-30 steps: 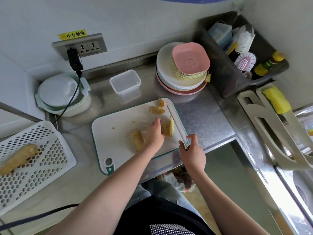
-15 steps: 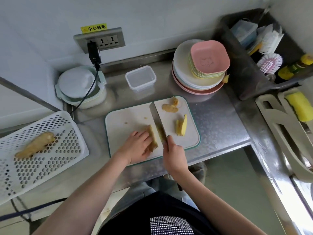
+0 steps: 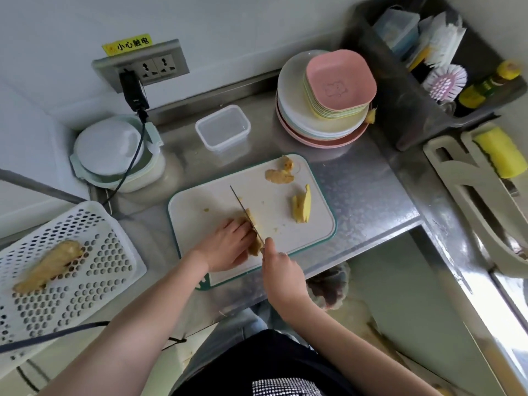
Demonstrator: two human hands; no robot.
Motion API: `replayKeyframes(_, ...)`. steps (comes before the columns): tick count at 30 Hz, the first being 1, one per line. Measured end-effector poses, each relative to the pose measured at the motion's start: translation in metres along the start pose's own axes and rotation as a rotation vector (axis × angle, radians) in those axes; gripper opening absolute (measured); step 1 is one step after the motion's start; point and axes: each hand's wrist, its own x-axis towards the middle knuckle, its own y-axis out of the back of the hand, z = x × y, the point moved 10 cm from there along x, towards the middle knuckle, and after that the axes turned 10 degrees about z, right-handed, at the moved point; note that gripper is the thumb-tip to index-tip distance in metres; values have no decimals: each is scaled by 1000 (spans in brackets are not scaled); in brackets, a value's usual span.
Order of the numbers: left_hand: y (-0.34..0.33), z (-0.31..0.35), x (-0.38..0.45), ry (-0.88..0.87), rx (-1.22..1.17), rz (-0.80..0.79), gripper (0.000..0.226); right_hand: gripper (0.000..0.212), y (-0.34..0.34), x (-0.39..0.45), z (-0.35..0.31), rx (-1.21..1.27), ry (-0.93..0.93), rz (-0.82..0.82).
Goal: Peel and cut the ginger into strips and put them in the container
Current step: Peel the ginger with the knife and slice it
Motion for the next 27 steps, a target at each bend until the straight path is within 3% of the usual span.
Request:
replayKeyframes(13,1,1,5,-101,-13,66,29,46,1,-2,-4,58,-18,-15)
replayKeyframes(27,4,1,11,-147,-139,21,30,36,1,-1,2,71,-31,33)
